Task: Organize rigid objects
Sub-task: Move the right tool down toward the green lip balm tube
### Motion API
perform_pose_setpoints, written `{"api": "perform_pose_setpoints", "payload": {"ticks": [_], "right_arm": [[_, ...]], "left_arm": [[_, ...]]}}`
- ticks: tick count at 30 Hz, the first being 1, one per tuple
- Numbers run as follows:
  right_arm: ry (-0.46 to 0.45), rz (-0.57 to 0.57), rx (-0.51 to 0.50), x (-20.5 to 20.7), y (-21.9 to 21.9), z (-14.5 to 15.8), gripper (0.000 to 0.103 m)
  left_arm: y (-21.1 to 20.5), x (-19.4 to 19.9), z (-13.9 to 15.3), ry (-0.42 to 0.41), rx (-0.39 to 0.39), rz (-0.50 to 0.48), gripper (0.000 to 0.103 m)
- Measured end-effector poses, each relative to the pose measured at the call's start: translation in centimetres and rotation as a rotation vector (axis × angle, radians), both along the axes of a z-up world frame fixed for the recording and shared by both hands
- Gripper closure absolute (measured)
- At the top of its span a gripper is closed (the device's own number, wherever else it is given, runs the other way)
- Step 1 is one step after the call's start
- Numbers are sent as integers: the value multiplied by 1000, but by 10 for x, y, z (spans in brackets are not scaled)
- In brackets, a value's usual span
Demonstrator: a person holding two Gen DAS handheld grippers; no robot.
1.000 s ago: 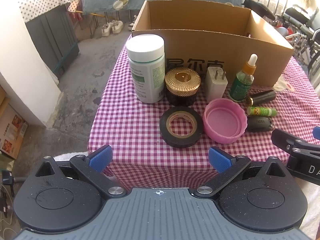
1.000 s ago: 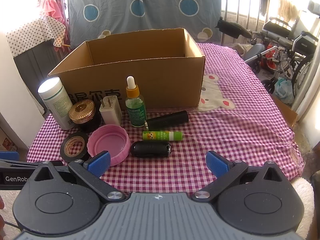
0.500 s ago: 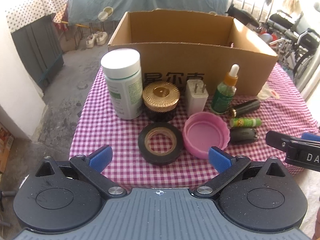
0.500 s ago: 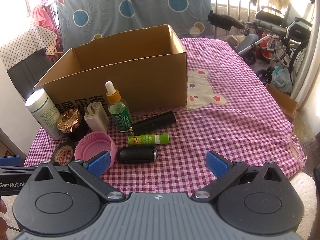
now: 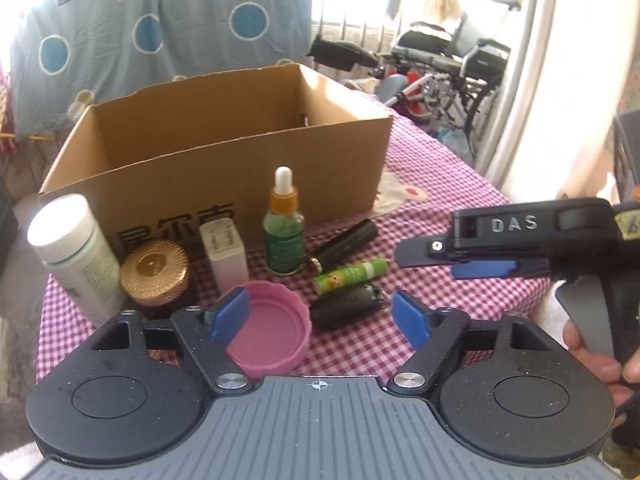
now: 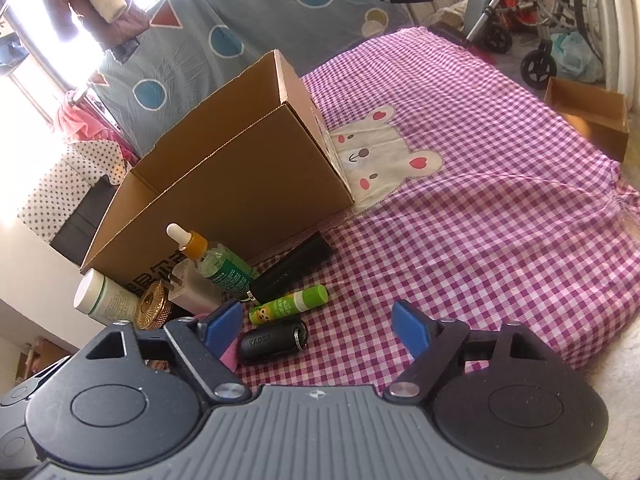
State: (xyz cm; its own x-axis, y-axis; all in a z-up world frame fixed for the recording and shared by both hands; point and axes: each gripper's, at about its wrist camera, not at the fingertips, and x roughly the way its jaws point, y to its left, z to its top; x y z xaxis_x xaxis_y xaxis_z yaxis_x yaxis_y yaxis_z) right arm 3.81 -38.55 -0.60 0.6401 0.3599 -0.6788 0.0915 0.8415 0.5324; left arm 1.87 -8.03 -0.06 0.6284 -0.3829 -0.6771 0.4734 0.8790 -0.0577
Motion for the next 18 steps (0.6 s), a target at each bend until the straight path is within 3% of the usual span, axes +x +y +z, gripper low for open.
{"api": "perform_pose_setpoints", "payload": {"ticks": [7, 9, 18], "right_arm": [[55, 61, 156, 13, -2, -18, 42], [75, 66, 203, 16, -4, -24, 44], [158, 58, 399, 21, -22, -50, 56]], "left_arm": [[-35, 4, -9, -4, 122, -88, 48], [-41, 7, -13, 10, 160, -94, 63], [-61, 24, -26, 91, 241, -118, 67]]}}
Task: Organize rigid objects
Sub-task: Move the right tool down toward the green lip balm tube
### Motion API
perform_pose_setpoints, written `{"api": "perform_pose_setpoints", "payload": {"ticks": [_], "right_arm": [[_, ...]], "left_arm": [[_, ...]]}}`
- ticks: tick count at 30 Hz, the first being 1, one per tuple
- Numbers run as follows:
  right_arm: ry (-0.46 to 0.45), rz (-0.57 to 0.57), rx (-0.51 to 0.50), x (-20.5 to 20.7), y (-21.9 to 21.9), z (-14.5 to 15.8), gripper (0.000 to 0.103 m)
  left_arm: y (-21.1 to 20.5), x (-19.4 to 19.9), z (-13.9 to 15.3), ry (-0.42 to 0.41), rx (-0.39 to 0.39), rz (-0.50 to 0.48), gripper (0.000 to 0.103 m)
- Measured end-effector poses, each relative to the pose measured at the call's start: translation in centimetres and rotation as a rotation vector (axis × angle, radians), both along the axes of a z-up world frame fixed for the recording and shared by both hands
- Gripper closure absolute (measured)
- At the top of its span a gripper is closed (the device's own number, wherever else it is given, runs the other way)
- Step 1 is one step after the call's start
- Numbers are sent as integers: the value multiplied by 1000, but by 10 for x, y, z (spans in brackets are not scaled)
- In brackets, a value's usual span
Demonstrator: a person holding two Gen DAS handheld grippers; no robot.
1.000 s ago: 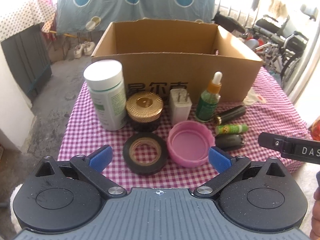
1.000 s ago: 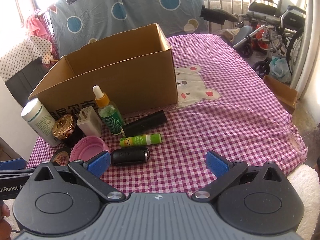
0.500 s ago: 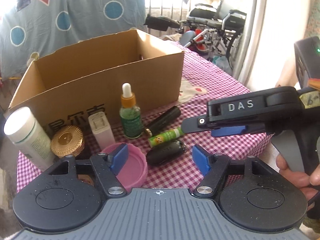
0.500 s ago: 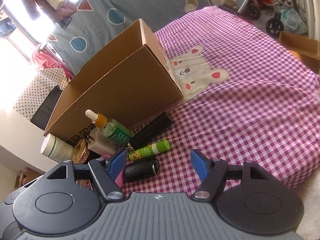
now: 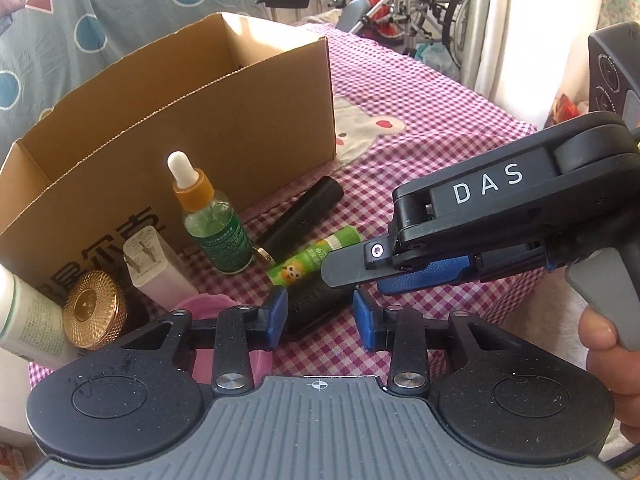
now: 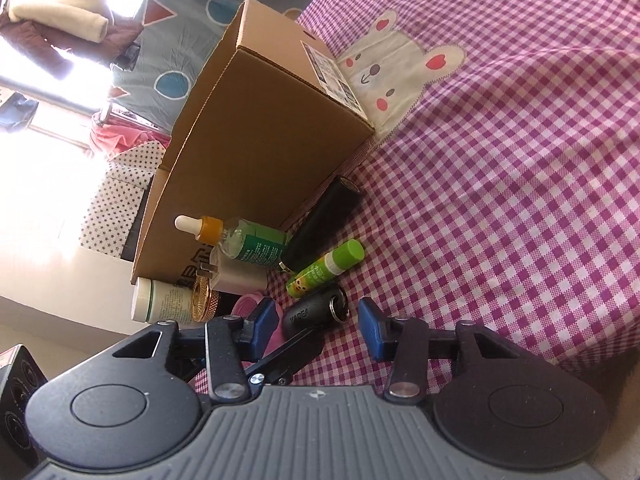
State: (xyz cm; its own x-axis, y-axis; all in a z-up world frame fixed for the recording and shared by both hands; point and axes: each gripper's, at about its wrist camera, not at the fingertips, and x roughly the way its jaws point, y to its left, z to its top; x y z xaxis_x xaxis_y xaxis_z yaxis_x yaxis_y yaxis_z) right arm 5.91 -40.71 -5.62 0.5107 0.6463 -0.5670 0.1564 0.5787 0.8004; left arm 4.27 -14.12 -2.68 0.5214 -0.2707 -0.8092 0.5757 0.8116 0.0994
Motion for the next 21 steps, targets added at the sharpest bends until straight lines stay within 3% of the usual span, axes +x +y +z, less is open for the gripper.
{"api": "perform_pose_setpoints", "payload": {"ticks": [8, 14, 18, 21], "right_arm": [[-1, -21, 80, 0, -18, -12, 59], [5, -41, 120, -2, -31, -19, 59], [-8, -65, 98, -2, -36, -16, 59], [-50, -74, 20, 4, -35, -4, 59]], "left_arm": [[-18, 8, -6, 17, 84, -1, 66], [-29, 1, -5, 4, 94, -26, 65], [-28, 0, -3, 6, 77, -10, 65], [-23, 4, 0, -4, 64, 24, 65]]}}
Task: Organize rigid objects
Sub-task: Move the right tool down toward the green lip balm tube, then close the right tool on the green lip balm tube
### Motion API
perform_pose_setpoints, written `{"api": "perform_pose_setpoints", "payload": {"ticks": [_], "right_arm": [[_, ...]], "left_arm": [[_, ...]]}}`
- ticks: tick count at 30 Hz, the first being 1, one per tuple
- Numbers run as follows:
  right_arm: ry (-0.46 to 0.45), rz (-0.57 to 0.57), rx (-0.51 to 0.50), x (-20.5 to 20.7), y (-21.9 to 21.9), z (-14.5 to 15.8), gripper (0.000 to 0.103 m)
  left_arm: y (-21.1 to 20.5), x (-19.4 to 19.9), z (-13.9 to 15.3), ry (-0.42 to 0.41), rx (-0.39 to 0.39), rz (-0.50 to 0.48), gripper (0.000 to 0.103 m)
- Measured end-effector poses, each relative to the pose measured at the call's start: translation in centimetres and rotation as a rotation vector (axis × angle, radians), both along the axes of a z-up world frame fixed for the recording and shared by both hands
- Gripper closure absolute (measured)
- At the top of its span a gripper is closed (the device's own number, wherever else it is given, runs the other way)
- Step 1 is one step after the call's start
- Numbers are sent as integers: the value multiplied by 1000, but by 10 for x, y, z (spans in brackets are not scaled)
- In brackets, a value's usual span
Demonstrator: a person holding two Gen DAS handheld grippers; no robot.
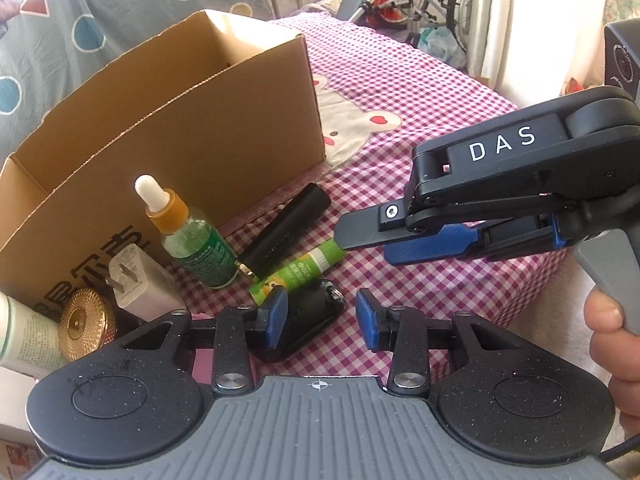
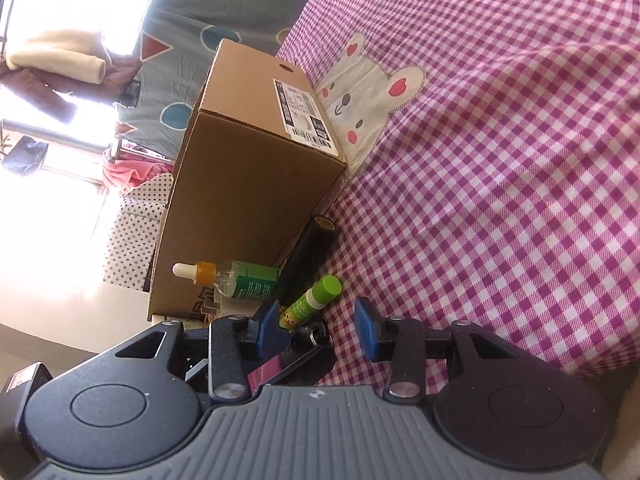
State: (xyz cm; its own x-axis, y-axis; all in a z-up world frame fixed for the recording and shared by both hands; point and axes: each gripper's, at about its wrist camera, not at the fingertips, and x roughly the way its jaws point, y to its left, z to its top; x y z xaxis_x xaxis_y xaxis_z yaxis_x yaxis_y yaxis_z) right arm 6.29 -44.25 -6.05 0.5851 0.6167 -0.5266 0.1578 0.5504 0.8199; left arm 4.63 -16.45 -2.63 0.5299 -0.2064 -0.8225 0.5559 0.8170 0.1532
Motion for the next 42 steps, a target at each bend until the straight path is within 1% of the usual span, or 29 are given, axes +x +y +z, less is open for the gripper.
{"api": "perform_pose_setpoints", "payload": {"ticks": [2, 5, 9, 13, 15, 18, 23, 25, 27, 31, 35, 38, 42], "right_arm": [[-25, 4, -61, 6, 7, 8, 59], [-45, 27, -143, 15, 17, 14, 59], [-53, 47, -207, 19, 31, 16, 59], [-74, 54, -254, 15, 34, 18, 60], [-79, 61, -253, 16, 35, 18, 60], [-74, 72, -237, 19, 37, 15, 60], [-71, 79, -180, 22, 36, 12, 60], [-63, 71, -161, 22, 33, 10, 60], [-52, 61, -144, 21, 28, 8, 60], [-43, 26, -136, 17, 14, 7, 60], [-39, -17, -141, 11, -3, 9, 60], [-31, -50, -138, 7, -18, 8, 60], [-35, -60, -137, 8, -30, 11, 60]], "left_arm": [[5, 3, 2, -9, 0, 29, 64], [10, 12, 2, 10, -11, 61, 63], [10, 17, 3, 17, -16, 63, 61], [9, 23, -2, 64, -24, 69, 59], [8, 24, -2, 62, -21, 69, 59], [12, 25, -3, 77, -44, 83, 59], [18, 32, -3, 162, -166, 81, 62], [17, 34, -4, 181, -202, 76, 63], [14, 35, -5, 186, -217, 69, 64], [4, 37, -8, 211, -256, 36, 65], [-11, 35, -9, 230, -297, -32, 66], [-18, 27, -5, 213, -308, -77, 65], [-17, 21, 2, 143, -280, -64, 65]]}}
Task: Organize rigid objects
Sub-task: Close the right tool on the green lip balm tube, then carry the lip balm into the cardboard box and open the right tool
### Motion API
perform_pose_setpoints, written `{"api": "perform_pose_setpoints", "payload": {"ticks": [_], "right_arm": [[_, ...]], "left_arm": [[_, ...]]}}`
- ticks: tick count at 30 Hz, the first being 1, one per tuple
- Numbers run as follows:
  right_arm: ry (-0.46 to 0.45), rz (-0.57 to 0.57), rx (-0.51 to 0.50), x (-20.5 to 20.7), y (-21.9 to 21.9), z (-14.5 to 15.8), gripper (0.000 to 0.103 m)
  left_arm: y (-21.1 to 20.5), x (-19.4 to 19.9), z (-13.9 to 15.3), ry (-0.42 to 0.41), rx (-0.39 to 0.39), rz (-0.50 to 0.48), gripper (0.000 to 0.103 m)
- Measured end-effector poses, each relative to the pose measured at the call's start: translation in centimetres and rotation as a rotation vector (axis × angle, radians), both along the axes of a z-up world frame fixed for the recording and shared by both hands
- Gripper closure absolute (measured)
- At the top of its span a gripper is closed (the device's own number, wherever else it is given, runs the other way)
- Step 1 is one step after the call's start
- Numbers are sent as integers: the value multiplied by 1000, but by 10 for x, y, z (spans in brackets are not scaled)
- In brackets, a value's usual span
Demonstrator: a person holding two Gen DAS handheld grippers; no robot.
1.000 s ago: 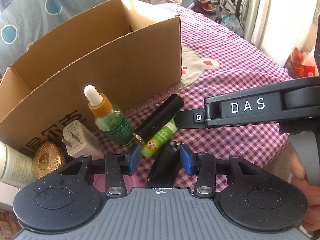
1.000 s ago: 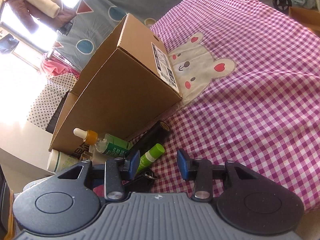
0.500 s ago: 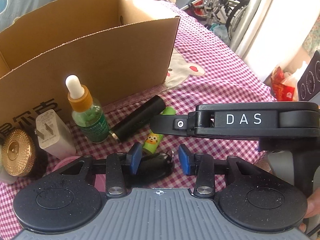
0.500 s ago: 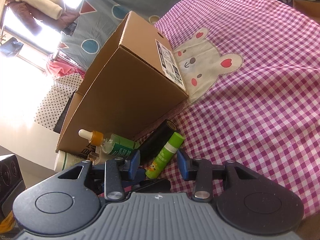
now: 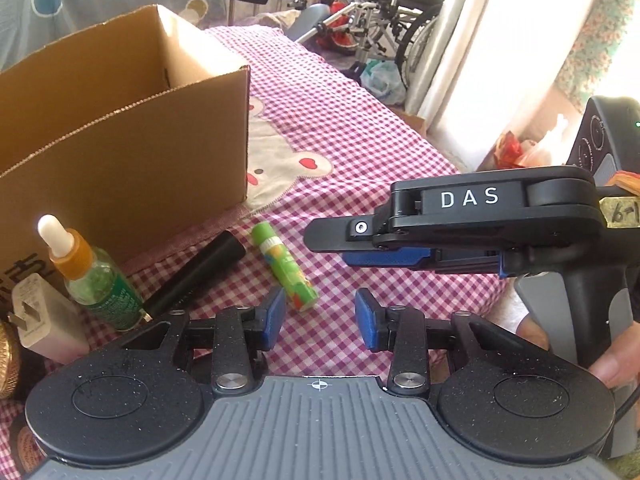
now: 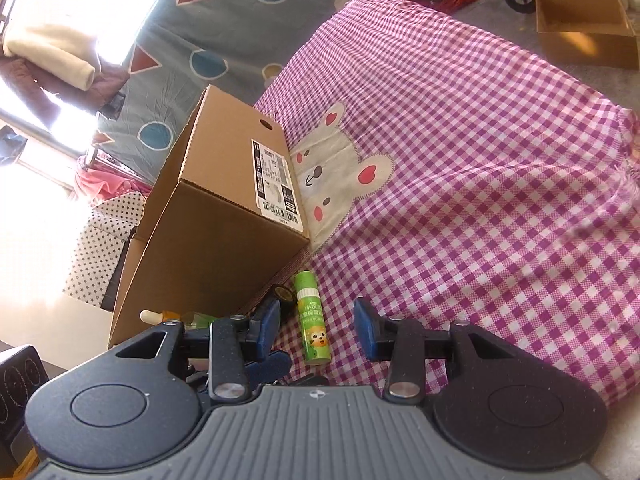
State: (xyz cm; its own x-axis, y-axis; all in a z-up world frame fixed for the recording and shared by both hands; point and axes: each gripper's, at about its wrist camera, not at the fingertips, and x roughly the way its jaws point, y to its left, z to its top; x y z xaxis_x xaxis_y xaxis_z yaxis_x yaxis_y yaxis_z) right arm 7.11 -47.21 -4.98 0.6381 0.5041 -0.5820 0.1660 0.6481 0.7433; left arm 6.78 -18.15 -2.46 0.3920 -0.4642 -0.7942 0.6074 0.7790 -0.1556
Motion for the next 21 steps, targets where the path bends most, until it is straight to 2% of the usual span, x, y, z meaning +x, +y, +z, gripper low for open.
{"api": "perform_pose_setpoints", "payload": {"ticks": [3, 5, 11, 15, 21], "right_arm": [[-13, 37, -16, 8, 1, 3, 61], [-11, 70, -17, 16, 4, 4, 66], [39, 144, 13, 36, 12, -5, 73], [71, 186, 5, 45, 21, -14, 86], [71, 223, -15, 56, 24, -14, 89]], "left_arm": [[-2, 9, -2, 3, 18, 31, 66], [-5, 15, -4, 10, 14, 38, 66], [-8, 29, -14, 68, 8, 56, 73], [-4, 34, -18, 93, -7, 70, 73], [0, 34, -17, 88, -33, 85, 74]]}}
